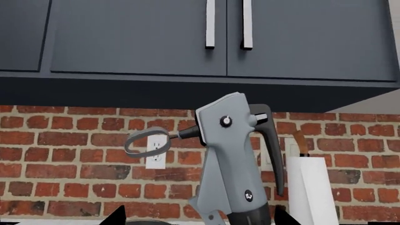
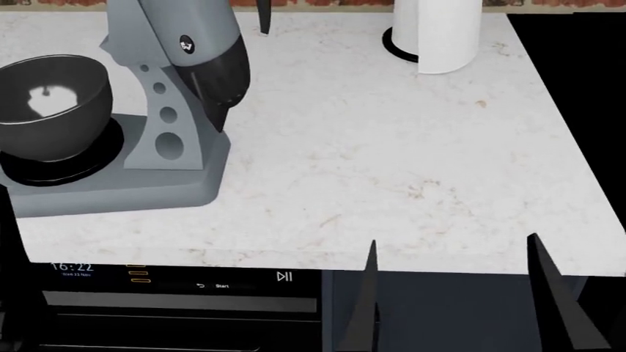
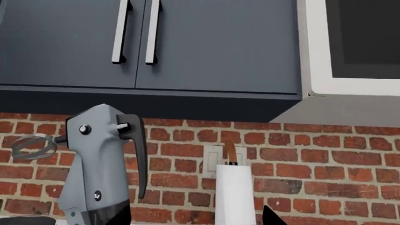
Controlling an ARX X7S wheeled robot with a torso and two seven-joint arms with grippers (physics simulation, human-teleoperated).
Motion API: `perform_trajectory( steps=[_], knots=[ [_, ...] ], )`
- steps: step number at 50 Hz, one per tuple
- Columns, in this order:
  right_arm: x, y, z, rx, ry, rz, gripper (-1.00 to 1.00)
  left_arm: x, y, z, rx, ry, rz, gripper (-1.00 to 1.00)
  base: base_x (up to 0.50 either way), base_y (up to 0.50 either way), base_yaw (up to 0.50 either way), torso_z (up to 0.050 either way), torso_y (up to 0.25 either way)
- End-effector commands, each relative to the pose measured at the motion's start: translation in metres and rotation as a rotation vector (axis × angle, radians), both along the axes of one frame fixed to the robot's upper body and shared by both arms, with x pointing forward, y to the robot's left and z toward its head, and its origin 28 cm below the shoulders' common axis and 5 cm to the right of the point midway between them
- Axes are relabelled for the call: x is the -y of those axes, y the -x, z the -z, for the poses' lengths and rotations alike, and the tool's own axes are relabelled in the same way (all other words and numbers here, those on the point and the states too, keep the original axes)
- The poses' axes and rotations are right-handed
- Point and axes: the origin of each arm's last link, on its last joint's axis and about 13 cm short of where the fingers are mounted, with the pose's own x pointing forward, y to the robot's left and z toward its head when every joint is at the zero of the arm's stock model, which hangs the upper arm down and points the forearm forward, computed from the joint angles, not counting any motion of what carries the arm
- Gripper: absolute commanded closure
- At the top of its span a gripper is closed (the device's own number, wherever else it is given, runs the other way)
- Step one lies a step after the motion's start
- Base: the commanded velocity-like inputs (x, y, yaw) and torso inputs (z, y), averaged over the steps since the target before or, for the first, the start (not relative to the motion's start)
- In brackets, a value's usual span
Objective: Close the stand mixer head.
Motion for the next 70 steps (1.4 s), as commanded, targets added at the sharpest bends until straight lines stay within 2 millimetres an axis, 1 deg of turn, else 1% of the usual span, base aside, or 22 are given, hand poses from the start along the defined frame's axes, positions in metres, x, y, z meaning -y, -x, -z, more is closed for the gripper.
perform_trajectory(
  steps=[1, 4, 12, 15, 17, 24, 28, 34, 42, 47, 48, 55, 56, 57, 59, 61, 66, 70],
  knots=[
    [0.015, 0.019, -0.006, -0.054, 0.022, 0.116, -1.00, -0.006, 0.006, -0.005, 0.003, 0.013, -0.050, -1.00, 0.50, 0.16, 0.00, 0.000, 0.000],
    [0.015, 0.019, -0.007, -0.054, 0.023, 0.111, -1.00, -0.007, 0.005, -0.002, 0.008, 0.015, -0.058, -1.00, 0.50, 0.21, 0.00, 0.000, 0.000],
    [0.013, 0.018, -0.005, -0.062, 0.044, 0.110, -1.00, -0.010, 0.009, -0.006, 0.028, 0.021, -0.071, -1.00, 0.50, 0.23, 0.00, 0.000, 0.000],
    [0.012, 0.018, -0.005, -0.057, 0.065, 0.082, -1.00, -0.012, 0.010, -0.008, 0.033, 0.028, -0.072, -1.00, 0.50, 0.27, 0.00, 0.000, 0.000],
    [0.012, 0.018, -0.005, -0.060, 0.064, 0.092, -1.00, -0.013, 0.011, -0.010, 0.032, 0.042, -0.072, -1.00, 0.50, 0.29, 0.00, 0.000, 0.000],
    [0.013, 0.019, -0.005, -0.061, 0.051, 0.094, -1.00, -0.013, 0.013, -0.012, 0.051, 0.008, -0.107, -1.00, 0.48, 0.33, 0.00, 0.000, 0.000],
    [0.013, 0.021, -0.006, -0.066, 0.016, 0.079, -1.00, -0.014, 0.015, -0.014, 0.058, 0.015, -0.110, -1.00, 0.44, 0.28, 0.00, 0.000, 0.000],
    [0.012, 0.020, -0.006, -0.064, 0.026, 0.075, -1.00, -0.014, 0.015, -0.014, 0.062, 0.007, -0.113, -1.00, 0.01, 0.05, 0.00, 0.000, 0.000],
    [0.011, 0.019, -0.006, -0.065, 0.053, 0.079, -1.00, -0.013, 0.014, -0.013, 0.059, 0.001, -0.108, -1.00, 0.16, 0.50, 0.00, 0.000, 0.000],
    [0.010, 0.019, -0.005, -0.062, 0.025, 0.061, -1.00, -0.014, 0.015, -0.015, 0.061, 0.007, -0.114, -1.00, 0.16, 0.50, 0.00, 0.000, 0.000],
    [0.011, 0.019, -0.005, -0.064, 0.000, 0.054, -1.00, -0.014, 0.015, -0.015, 0.062, 0.007, -0.113, -1.00, 0.00, 0.00, 0.00, 0.000, 0.000],
    [0.014, 0.019, -0.006, -0.069, -0.010, 0.074, -1.00, -0.014, 0.016, -0.015, 0.061, 0.001, -0.109, -1.00, 0.00, 0.00, 0.00, 0.000, 0.000],
    [0.014, 0.019, -0.007, -0.082, -0.027, 0.097, -1.00, -0.014, 0.017, -0.015, 0.062, 0.000, -0.111, -1.00, 0.00, 0.00, 0.00, 0.000, 0.000],
    [0.013, 0.019, -0.011, -0.101, 0.005, 0.121, -1.00, -0.015, 0.017, -0.016, 0.063, -0.001, -0.111, -1.00, 0.00, 0.00, 0.00, 0.000, 0.000],
    [0.013, 0.016, -0.015, -0.101, 0.009, 0.115, -1.00, -0.016, 0.018, -0.017, 0.065, 0.000, -0.111, -1.00, 0.00, 0.00, 0.00, 0.000, 0.000],
    [0.015, 0.011, -0.025, -0.111, 0.019, 0.143, -1.00, -0.017, 0.019, -0.017, 0.068, -0.001, -0.112, -1.00, 0.00, 0.00, 0.00, 0.000, 0.000],
    [0.020, 0.003, -0.058, -0.135, 0.043, 0.148, -1.00, -0.018, 0.021, -0.019, 0.072, -0.002, -0.109, -1.00, 0.00, 0.00, 0.00, 0.000, 0.000],
    [0.020, 0.000, -0.077, -0.157, 0.057, 0.149, -1.00, -0.019, 0.021, -0.019, 0.073, -0.008, -0.106, -1.00, 0.00, 0.00, 0.00, 0.000, 0.000]
  ],
)
